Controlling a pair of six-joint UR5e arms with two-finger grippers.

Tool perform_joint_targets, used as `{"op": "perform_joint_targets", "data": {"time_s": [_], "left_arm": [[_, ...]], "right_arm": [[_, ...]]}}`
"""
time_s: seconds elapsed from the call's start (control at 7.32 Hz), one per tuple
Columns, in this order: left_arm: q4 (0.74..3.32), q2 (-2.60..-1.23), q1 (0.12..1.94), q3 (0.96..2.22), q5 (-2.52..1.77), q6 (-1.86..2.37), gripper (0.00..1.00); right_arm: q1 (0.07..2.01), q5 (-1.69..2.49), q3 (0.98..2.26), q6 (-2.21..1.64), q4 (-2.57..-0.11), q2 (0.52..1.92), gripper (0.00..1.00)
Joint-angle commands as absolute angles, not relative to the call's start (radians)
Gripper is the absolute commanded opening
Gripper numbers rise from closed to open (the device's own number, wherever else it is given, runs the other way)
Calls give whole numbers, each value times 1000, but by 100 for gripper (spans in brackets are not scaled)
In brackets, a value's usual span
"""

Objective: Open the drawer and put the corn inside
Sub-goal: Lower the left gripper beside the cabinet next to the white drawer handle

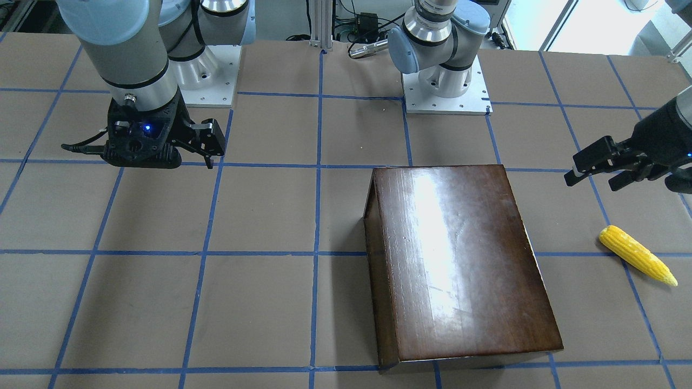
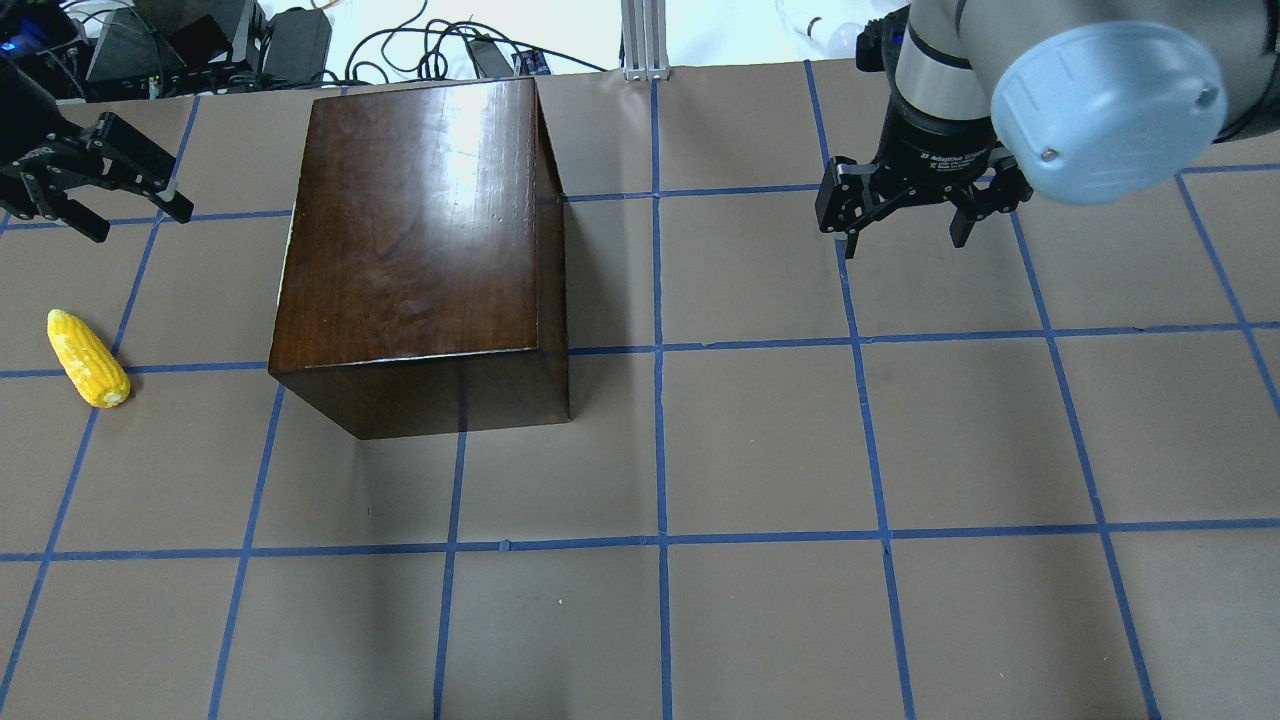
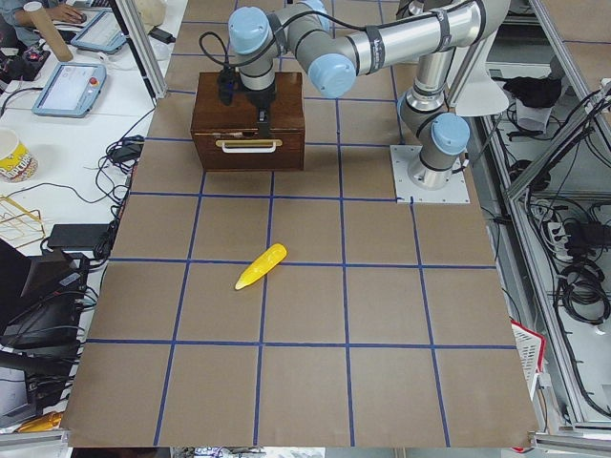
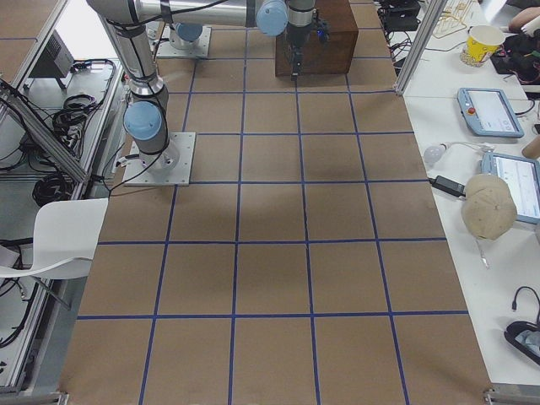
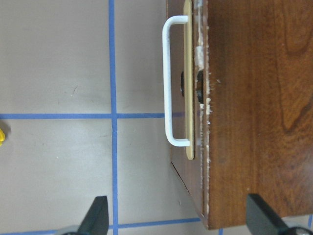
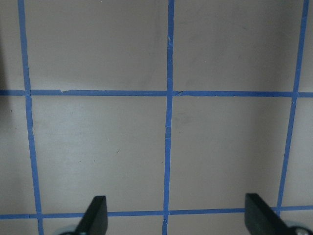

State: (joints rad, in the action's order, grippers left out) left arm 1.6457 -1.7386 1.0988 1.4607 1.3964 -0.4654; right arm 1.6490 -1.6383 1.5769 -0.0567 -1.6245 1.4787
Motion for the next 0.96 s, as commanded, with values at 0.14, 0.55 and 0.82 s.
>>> {"op": "perform_joint_targets", "data": {"time_s": [0.14, 0.55, 0.82], "left_arm": [[1528, -1821, 1071, 1505, 1358, -526, 100], [1486, -1868, 1069, 1514, 1318, -580, 100], [1483, -1907, 1062, 1506, 1287, -552, 100]], "right_arm": [[1649, -1638, 1577, -57, -1624, 1479, 100], [1649, -1638, 1577, -57, -1624, 1479, 100], [1649, -1638, 1577, -57, -1625, 1479, 100]]}}
